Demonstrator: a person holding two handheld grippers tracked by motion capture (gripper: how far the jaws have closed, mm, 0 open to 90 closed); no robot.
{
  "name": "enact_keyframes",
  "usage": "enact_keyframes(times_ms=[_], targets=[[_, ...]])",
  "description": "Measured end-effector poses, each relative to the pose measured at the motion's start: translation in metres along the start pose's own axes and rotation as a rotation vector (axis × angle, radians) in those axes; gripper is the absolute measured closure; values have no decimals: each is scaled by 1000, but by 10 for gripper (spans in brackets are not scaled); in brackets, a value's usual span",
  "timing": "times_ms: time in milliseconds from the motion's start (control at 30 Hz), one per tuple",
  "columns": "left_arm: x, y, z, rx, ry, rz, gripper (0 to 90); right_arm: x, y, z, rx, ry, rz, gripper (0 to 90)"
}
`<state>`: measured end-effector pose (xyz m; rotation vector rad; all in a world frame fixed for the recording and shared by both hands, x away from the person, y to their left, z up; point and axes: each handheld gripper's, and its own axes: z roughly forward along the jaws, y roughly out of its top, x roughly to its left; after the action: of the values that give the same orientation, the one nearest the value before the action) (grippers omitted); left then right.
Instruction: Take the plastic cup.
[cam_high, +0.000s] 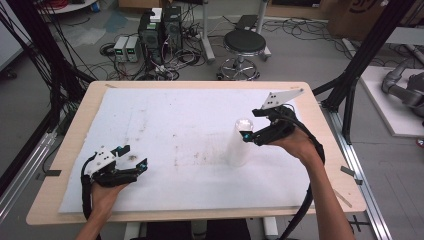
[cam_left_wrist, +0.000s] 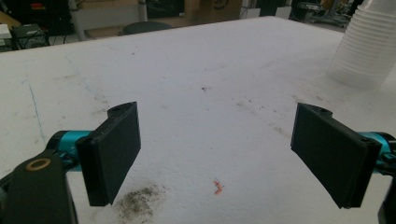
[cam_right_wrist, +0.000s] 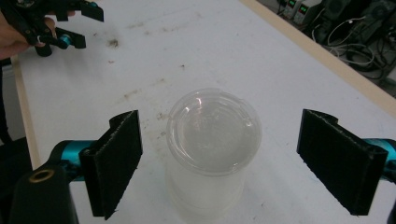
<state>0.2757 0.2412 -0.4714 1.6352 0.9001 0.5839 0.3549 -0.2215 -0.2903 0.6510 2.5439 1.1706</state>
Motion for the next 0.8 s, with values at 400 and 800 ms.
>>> enact_keyframes(times_ms=[400, 800], targets=[[0, 0, 1, 8, 1, 1, 159, -1, 0, 26, 138, 43, -30, 143], [1, 0, 1, 10, 1, -1, 159, -1, -1, 35, 166, 54, -22, 248]])
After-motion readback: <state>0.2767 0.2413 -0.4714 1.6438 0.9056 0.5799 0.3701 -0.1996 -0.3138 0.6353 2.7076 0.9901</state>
